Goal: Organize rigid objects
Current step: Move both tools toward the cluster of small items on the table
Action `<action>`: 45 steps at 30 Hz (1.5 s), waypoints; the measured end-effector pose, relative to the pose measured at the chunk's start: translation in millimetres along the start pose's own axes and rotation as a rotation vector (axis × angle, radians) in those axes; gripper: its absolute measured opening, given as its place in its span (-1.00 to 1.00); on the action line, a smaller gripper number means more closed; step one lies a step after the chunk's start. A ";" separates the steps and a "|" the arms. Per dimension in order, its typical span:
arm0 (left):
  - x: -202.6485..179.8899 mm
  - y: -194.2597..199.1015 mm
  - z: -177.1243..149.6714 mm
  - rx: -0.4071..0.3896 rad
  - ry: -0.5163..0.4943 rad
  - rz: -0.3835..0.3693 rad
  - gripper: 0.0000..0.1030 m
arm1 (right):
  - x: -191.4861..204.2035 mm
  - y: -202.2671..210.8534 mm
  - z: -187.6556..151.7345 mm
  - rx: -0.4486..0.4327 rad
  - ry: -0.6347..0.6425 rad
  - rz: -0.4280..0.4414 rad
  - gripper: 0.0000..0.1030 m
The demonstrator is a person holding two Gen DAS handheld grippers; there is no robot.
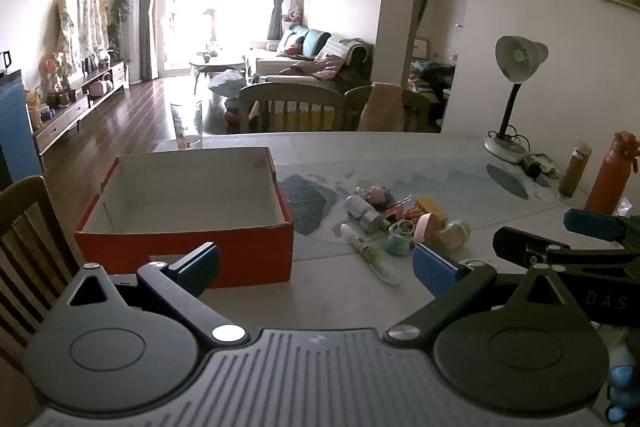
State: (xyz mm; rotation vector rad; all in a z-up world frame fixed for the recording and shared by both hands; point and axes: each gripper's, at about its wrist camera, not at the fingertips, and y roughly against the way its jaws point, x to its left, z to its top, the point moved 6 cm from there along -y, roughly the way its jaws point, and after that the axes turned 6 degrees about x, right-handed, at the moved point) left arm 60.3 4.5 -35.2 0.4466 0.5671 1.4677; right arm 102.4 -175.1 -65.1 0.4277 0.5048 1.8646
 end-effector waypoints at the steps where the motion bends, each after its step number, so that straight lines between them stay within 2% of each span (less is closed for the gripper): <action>1: -0.3 -0.4 0.3 0.000 -0.002 -0.002 1.00 | 0.3 -1.3 0.0 0.000 -0.002 -0.003 0.89; 11: -14.7 -24.3 11.7 0.023 -0.007 -0.012 1.00 | -15.4 -17.5 3.2 0.024 -0.002 -0.001 0.89; 16: -26.6 -47.6 17.1 0.062 -0.013 -0.017 1.00 | -36.4 -37.5 2.6 0.061 -0.021 0.011 0.89; 26: -44.5 -110.5 23.6 0.153 0.011 0.000 1.00 | -78.6 -91.5 -8.6 0.157 0.021 0.031 0.85; 38: -73.8 -183.3 25.5 0.256 0.007 0.021 1.00 | -124.3 -158.8 -33.2 0.309 0.130 0.079 0.61; 45: -84.0 -226.6 13.7 0.346 0.028 0.037 0.98 | -140.0 -197.3 -47.3 0.426 0.218 0.196 0.42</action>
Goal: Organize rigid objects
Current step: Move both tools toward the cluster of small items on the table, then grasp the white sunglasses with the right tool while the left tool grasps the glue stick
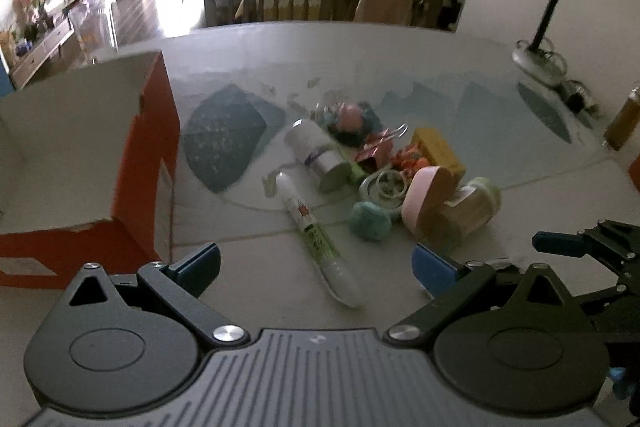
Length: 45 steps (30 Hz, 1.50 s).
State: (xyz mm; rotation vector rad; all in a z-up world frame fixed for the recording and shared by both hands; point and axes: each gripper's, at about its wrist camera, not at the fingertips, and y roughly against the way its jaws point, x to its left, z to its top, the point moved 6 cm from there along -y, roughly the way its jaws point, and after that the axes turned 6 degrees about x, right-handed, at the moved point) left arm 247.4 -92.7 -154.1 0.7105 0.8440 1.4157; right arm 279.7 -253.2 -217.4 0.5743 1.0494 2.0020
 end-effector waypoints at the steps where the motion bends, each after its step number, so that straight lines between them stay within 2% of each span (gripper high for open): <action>1: 0.0 -5.2 -0.2 0.011 0.007 -0.002 0.98 | -2.3 -4.5 0.9 0.010 0.020 0.009 0.38; 9: -3.7 -36.9 2.4 0.072 0.019 0.020 0.98 | -11.9 -30.1 7.3 0.102 0.185 0.123 0.13; 13: -1.2 -49.4 4.7 0.094 0.037 0.033 0.96 | -9.6 -33.9 8.6 0.125 0.235 0.151 -0.03; 15: -0.5 -55.1 6.1 0.105 0.042 0.036 0.86 | -8.6 -35.5 9.1 0.132 0.244 0.165 -0.05; 18: -0.3 -62.2 8.0 0.119 0.045 0.036 0.75 | -8.0 -38.9 9.2 0.143 0.262 0.176 -0.22; 24: -2.4 -73.3 11.7 0.135 0.043 0.027 0.50 | -4.9 -39.0 6.8 0.154 0.291 0.207 -0.41; 26: -2.2 -76.1 12.2 0.143 0.052 0.026 0.28 | -3.4 -38.3 5.9 0.153 0.289 0.217 -0.50; 28: -2.0 -79.1 12.4 0.150 0.056 0.023 0.17 | -2.2 -36.5 5.0 0.149 0.281 0.219 -0.62; 30: -1.4 -80.5 12.2 0.152 0.061 0.027 0.15 | -1.1 -34.6 4.1 0.147 0.271 0.219 -0.73; 33: 0.1 -83.7 10.4 0.161 0.074 0.030 -0.09 | 0.9 -31.5 3.0 0.142 0.254 0.221 -0.86; 37: 0.1 -84.7 10.6 0.156 0.076 0.039 -0.16 | 2.3 -27.7 1.6 0.137 0.218 0.229 -0.88; 41: -1.5 -84.7 11.8 0.150 0.077 0.042 -0.48 | 3.7 -23.5 -0.1 0.135 0.183 0.236 -0.88; 45: -1.0 -84.7 11.6 0.148 0.084 0.045 -0.61 | 4.3 -18.6 -1.2 0.129 0.154 0.240 -0.88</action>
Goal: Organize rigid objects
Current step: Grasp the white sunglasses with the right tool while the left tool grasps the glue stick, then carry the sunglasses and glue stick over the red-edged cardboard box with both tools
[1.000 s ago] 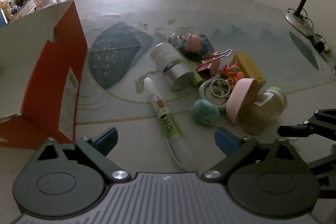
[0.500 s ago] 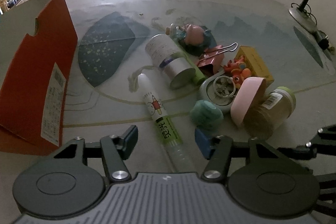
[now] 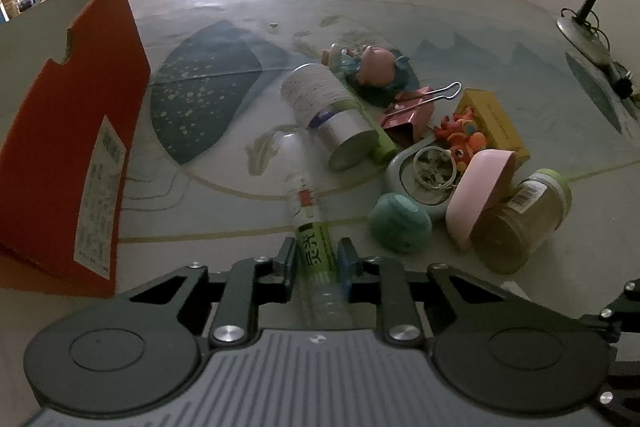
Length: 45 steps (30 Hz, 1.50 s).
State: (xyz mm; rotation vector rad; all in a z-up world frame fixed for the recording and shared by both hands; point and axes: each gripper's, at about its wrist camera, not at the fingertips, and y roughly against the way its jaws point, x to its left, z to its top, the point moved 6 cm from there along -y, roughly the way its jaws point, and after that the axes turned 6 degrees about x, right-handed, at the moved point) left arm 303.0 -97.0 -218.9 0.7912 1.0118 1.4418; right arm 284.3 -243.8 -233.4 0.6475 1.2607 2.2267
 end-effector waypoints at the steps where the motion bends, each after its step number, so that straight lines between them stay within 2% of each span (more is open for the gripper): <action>1: 0.7 0.5 -0.3 0.000 0.004 0.002 -0.62 | 0.4 1.2 -0.4 -0.002 -0.008 0.000 -0.88; 9: 10.3 15.2 -5.6 -0.023 0.056 -0.013 -0.66 | 2.8 19.6 5.1 -0.041 -0.073 0.012 -0.88; 22: 30.8 68.8 -21.1 -0.096 0.103 -0.064 -0.66 | 19.5 50.9 31.4 -0.118 -0.114 -0.001 -0.89; 33: 57.9 125.2 -18.9 -0.164 0.073 -0.131 -0.66 | 57.2 74.6 77.3 -0.176 -0.165 0.009 -0.89; 45: 111.6 158.3 -3.6 -0.195 0.048 -0.133 -0.66 | 112.5 70.2 140.7 -0.206 -0.181 0.001 -0.89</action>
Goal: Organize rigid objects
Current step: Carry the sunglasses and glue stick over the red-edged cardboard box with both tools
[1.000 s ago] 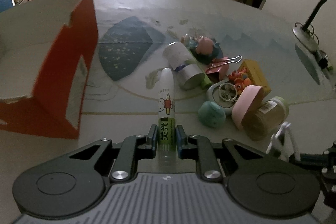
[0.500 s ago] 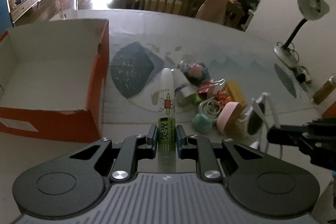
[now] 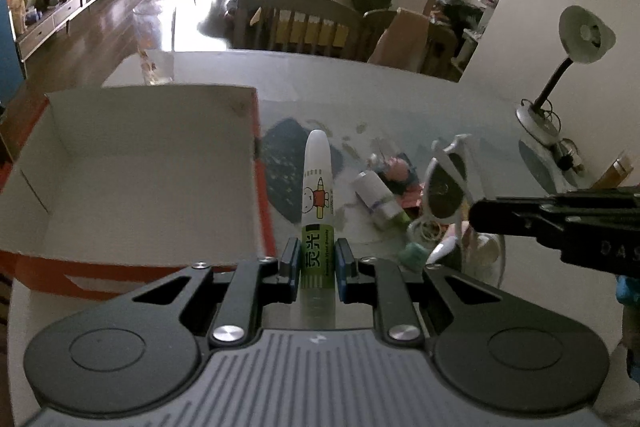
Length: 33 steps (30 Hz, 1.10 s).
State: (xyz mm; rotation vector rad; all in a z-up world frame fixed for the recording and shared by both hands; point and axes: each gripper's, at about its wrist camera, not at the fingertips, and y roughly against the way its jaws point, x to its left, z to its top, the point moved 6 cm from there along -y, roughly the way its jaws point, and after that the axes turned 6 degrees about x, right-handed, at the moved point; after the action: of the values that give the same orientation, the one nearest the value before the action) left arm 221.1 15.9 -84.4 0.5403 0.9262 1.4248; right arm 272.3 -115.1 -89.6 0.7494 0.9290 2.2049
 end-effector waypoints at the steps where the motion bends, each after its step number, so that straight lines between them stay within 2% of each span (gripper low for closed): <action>1: 5.1 2.2 2.2 -0.005 0.001 -0.002 -0.66 | 5.8 -2.1 4.4 -0.003 -0.001 0.000 -0.89; 9: 52.0 18.4 17.4 -0.039 0.007 0.027 -0.66 | 49.2 -31.1 38.9 -0.008 0.012 0.010 -0.89; 17: 114.6 24.9 36.3 -0.045 0.039 0.094 -0.66 | 92.1 -73.2 68.6 0.005 0.031 0.023 -0.89; 25: 173.0 12.4 56.7 -0.002 0.053 0.169 -0.66 | 121.7 -131.4 85.0 0.068 0.034 0.018 -0.88; 33: 215.0 -27.6 68.2 0.078 0.012 0.244 -0.66 | 136.0 -196.8 85.6 0.183 0.010 -0.002 -0.88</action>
State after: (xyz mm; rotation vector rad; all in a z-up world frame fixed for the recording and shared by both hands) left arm 270.6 235.6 -114.3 0.7228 0.9527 1.6166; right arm 307.4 127.8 -155.0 0.8212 1.1480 2.1434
